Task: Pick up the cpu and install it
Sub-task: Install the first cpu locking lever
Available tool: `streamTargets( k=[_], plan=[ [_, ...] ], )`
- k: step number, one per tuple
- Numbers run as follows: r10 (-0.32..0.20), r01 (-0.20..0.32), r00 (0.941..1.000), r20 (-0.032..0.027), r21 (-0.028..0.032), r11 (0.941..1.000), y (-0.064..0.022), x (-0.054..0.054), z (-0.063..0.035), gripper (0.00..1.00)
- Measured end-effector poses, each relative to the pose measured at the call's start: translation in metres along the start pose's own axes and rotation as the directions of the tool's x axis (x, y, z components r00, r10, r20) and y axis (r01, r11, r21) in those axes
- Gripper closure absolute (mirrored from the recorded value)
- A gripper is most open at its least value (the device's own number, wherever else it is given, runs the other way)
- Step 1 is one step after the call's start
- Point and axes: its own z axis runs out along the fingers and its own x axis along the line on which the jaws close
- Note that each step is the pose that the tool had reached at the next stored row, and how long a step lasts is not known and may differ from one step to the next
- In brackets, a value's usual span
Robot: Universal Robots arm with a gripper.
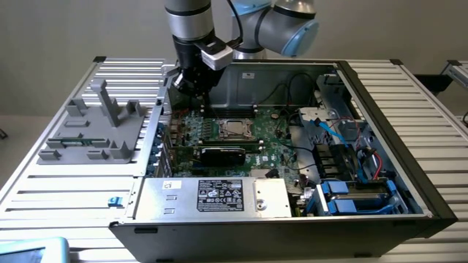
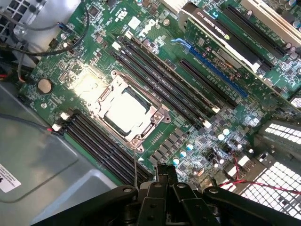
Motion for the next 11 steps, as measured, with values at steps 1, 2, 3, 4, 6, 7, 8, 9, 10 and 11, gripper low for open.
streamTargets(
  k=[1,2,3,4,6,7,8,9,10,11],
  plan=[
    [0.003,-0.003,1.0000,-0.0002,-0.0001,1.0000,0.0000,0.0000,0.0000,0.89],
    [0.003,-0.003,1.0000,-0.0003,-0.0002,1.0000,0.0000,0.0000,0.0000,0.89],
    [0.003,-0.003,1.0000,-0.0003,-0.0002,1.0000,0.0000,0.0000,0.0000,0.89],
    [0.004,-0.004,1.0000,-0.0004,-0.0002,1.0000,0.0000,0.0000,0.0000,0.89],
    [0.011,-0.011,0.9999,-0.0006,-0.0009,0.9999,0.0000,0.0000,0.0001,0.89],
    [0.023,-0.023,0.9997,-0.0017,-0.0008,0.9997,0.0000,-0.0001,0.0002,0.89],
    [0.034,-0.034,0.9994,-0.0042,0.0008,0.9994,0.0000,-0.0001,0.0003,0.89],
    [0.043,-0.043,0.9991,-0.0065,0.0028,0.9991,0.0000,-0.0001,0.0004,0.89],
    [0.053,-0.053,0.9986,-0.0092,0.0058,0.9986,0.0000,-0.0001,0.0005,0.89],
    [0.061,-0.061,0.9981,-0.0122,0.0094,0.9981,-0.0001,-0.0001,0.0005,0.89]
  ],
)
